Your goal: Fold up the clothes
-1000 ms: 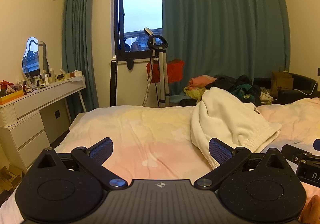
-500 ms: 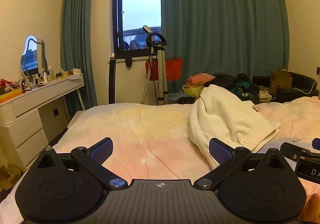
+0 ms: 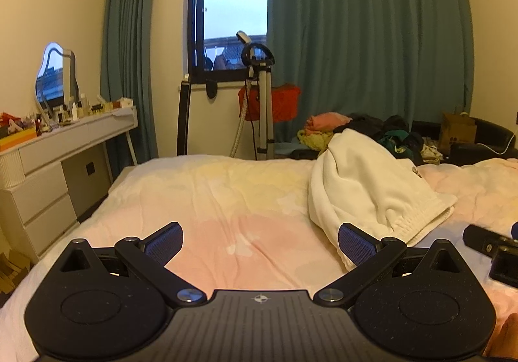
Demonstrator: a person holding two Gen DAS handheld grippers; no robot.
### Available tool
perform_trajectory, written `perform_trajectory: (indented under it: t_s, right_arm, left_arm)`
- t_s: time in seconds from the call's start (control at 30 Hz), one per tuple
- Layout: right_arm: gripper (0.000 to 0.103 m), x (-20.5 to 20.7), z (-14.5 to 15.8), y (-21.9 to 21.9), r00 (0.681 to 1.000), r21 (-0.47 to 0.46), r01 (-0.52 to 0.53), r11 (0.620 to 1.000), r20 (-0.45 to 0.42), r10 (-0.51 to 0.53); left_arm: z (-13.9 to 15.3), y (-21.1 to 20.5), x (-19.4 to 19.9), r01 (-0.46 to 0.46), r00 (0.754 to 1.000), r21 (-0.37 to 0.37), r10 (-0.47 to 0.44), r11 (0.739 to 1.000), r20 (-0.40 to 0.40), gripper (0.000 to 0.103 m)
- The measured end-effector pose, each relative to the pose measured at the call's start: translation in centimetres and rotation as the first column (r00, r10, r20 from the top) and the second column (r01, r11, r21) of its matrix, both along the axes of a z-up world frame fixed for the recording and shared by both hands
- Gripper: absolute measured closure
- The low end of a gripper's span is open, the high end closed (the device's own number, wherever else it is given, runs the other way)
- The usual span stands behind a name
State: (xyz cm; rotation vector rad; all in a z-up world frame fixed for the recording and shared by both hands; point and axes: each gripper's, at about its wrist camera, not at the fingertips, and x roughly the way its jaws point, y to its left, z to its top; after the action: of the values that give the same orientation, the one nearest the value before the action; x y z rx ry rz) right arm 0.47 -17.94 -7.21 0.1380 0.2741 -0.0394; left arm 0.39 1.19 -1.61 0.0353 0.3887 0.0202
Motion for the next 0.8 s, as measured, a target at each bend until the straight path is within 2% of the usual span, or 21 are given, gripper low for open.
perform_trajectory:
  t_s: [0.17,0.23,0.43,0.53,0.63,0.73,0.8]
  right_arm:
    - [0.013,4.5,2.3,-0.2,0.999,-0.014,0.028,1.0,0.024,-0.028]
    - [0.013,5.9,3.8,-1.3,0.998,0.042,0.031,0.999,0.06,-0.033]
    - [0.013,8.9,6.8,-5.0,0.987,0.144,0.083,0.986,0.122,-0.1]
    - [0.013,8.4,6.3,-7.0,0.986,0.18,0.097,0.979,0.117,-0.119]
    - [0.013,6.6,4.0,-8.8,0.988,0.229,0.125,0.965,0.063,-0.143]
    - [0.013,5.4,1.6,-10.1,0.99,0.234,0.14,0.962,-0.042,-0.134]
    - [0.013,5.0,1.0,-10.0,0.992,0.187,0.115,0.976,-0.074,-0.103]
  left_arm:
    - [-0.8,0.2,0.9,-0.034,0.999,-0.011,0.034,0.999,0.005,0.0]
    - [-1.3,0.1,1.5,-0.036,0.999,-0.001,0.036,0.999,-0.007,0.0]
    - [-4.1,-2.3,4.5,0.066,0.996,0.077,-0.062,0.995,-0.058,0.0]
    - [-6.0,-4.7,5.9,0.122,0.992,0.189,-0.115,0.974,-0.046,0.0]
    - [-7.9,-6.9,7.8,0.187,0.982,0.276,-0.175,0.943,-0.069,0.0]
    - [-10.0,-8.8,9.5,0.249,0.968,0.295,-0.228,0.922,-0.104,0.0]
    - [-11.2,-10.0,10.5,0.273,0.962,0.32,-0.255,0.907,-0.097,0.0]
